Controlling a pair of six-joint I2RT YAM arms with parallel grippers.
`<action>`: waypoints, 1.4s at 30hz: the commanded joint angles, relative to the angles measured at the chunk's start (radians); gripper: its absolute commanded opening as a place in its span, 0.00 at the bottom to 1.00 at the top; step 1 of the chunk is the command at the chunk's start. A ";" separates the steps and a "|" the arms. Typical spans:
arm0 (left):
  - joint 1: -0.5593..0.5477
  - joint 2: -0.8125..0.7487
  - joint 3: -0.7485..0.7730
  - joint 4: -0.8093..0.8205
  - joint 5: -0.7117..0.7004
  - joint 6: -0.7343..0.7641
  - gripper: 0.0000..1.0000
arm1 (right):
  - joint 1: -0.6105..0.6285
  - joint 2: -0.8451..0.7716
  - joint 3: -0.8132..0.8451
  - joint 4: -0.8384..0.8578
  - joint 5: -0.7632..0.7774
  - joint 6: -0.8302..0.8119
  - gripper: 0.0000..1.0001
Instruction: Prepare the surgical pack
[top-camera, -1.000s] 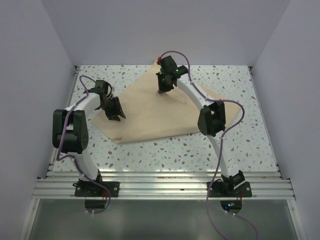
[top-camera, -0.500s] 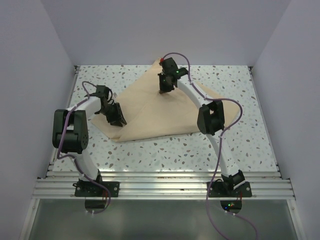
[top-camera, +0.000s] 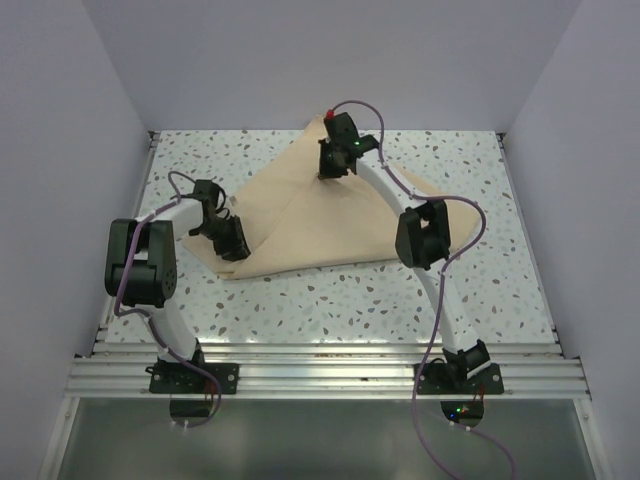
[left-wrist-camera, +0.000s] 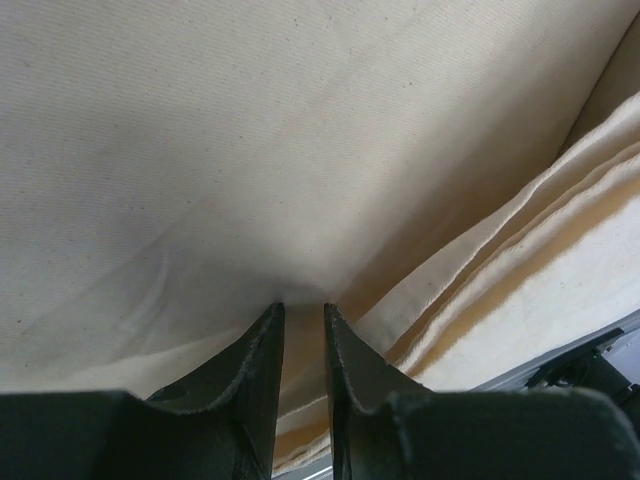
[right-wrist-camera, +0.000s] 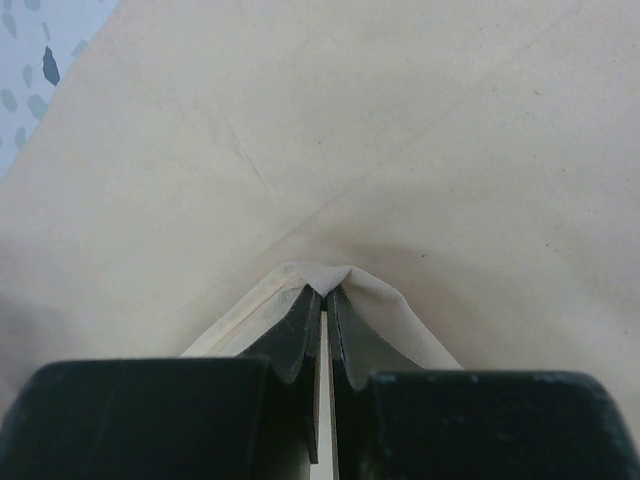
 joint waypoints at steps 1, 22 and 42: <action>0.006 -0.042 -0.001 -0.015 0.016 0.029 0.26 | -0.033 0.014 0.031 0.100 0.031 0.050 0.00; 0.034 -0.044 0.035 -0.046 -0.044 0.031 0.32 | -0.054 0.057 -0.025 0.132 -0.027 0.073 0.00; 0.208 -0.120 0.154 -0.058 -0.197 -0.008 0.60 | -0.054 0.085 -0.065 0.116 -0.064 0.055 0.19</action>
